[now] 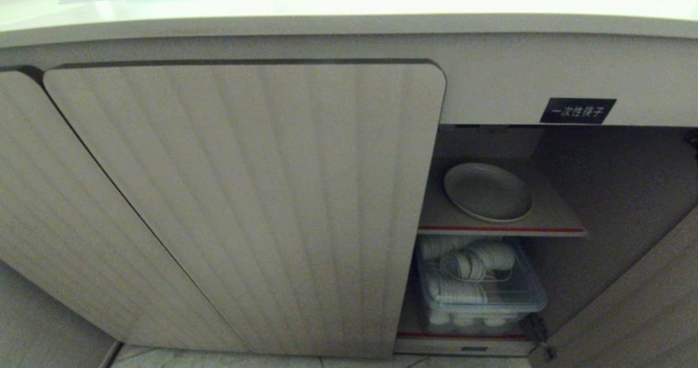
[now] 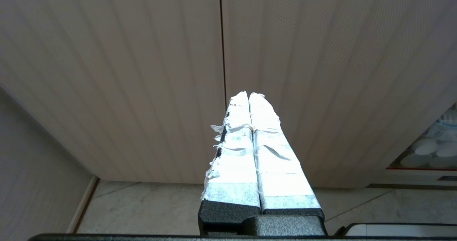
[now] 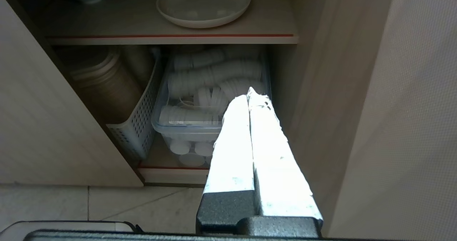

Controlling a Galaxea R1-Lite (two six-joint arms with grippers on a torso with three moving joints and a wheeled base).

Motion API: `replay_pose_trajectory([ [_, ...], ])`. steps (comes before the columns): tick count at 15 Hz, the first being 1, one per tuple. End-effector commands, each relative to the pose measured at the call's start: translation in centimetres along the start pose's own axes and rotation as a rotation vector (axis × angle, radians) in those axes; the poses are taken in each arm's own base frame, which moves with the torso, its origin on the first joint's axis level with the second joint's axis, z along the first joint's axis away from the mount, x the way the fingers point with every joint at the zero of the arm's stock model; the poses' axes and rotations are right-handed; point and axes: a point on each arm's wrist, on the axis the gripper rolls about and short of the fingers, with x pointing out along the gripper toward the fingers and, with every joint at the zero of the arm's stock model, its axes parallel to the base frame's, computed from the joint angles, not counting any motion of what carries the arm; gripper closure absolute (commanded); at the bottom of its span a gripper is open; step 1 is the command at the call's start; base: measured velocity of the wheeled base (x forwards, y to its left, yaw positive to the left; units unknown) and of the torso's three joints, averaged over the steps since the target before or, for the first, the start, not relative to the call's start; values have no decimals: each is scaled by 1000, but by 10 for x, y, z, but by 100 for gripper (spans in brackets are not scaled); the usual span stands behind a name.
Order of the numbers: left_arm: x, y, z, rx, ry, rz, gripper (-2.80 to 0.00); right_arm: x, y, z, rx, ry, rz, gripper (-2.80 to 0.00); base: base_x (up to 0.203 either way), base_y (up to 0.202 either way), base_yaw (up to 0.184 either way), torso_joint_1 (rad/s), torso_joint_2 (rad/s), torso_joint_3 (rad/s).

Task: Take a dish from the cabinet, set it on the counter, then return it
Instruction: Take the plate from the cabinet

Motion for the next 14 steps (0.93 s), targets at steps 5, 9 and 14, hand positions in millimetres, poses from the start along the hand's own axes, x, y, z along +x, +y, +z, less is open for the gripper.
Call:
replay_pose_trajectory([
  [5,0,0,0,0,0,0,0,0,0,0,0,0,0,0,0,0,0,0,0,0],
  [9,0,0,0,0,0,0,0,0,0,0,0,0,0,0,0,0,0,0,0,0],
  [14,0,0,0,-2,0,0,0,0,0,0,-18,2,5,0,0,0,0,0,0,0],
])
